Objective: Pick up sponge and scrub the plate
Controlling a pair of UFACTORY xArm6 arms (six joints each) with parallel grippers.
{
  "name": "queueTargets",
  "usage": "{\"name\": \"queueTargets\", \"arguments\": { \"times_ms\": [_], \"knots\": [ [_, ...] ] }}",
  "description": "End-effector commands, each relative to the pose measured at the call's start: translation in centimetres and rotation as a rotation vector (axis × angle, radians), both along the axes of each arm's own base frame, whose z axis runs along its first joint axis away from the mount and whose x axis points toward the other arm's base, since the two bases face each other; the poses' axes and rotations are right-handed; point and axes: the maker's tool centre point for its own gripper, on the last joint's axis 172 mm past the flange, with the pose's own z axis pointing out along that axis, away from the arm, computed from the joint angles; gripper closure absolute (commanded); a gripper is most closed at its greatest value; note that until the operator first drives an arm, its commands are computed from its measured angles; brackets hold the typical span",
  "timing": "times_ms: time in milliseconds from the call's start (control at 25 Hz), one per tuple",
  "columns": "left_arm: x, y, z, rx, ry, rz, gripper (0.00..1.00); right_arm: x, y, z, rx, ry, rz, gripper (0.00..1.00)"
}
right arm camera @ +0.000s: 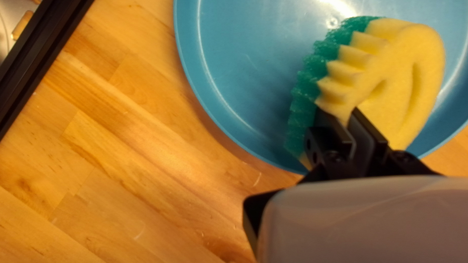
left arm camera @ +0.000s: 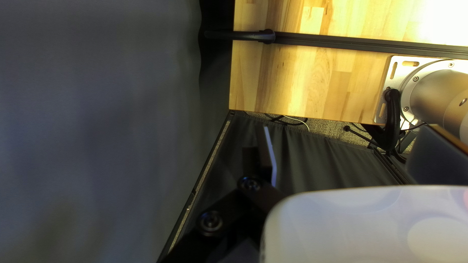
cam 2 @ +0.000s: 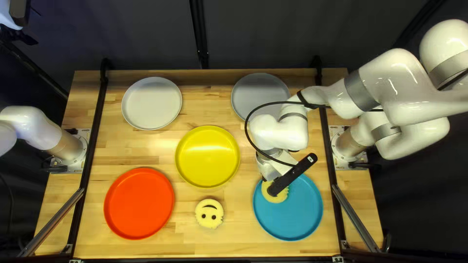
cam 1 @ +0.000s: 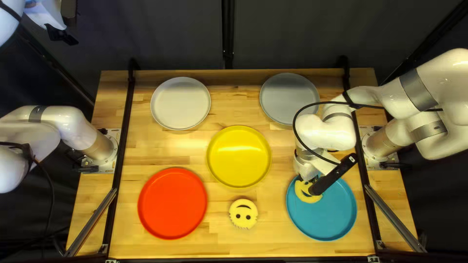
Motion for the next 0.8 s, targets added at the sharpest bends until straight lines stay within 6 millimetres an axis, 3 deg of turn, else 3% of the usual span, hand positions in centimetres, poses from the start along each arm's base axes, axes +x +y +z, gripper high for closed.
{"name": "queueTargets", "arguments": {
  "times_ms": [40, 480, 640, 800],
  "knots": [
    [0.0, 0.0, 0.0, 0.000, 0.000, 0.000, 0.00, 1.0, 2.2, -0.2, -0.006, -0.006, 0.014, 1.00],
    [0.0, 0.0, 0.0, 0.000, 0.000, 0.000, 0.00, 1.8, 8.3, 0.1, -0.031, -0.032, 0.072, 1.00],
    [0.0, 0.0, 0.0, 0.000, 0.000, 0.000, 0.00, 0.7, 10.0, -0.5, -0.037, -0.029, 0.098, 1.00],
    [0.0, 0.0, 0.0, 0.000, 0.000, 0.000, 0.00, -1.2, 10.4, -1.1, -0.042, -0.021, 0.111, 1.00]
  ]
}}
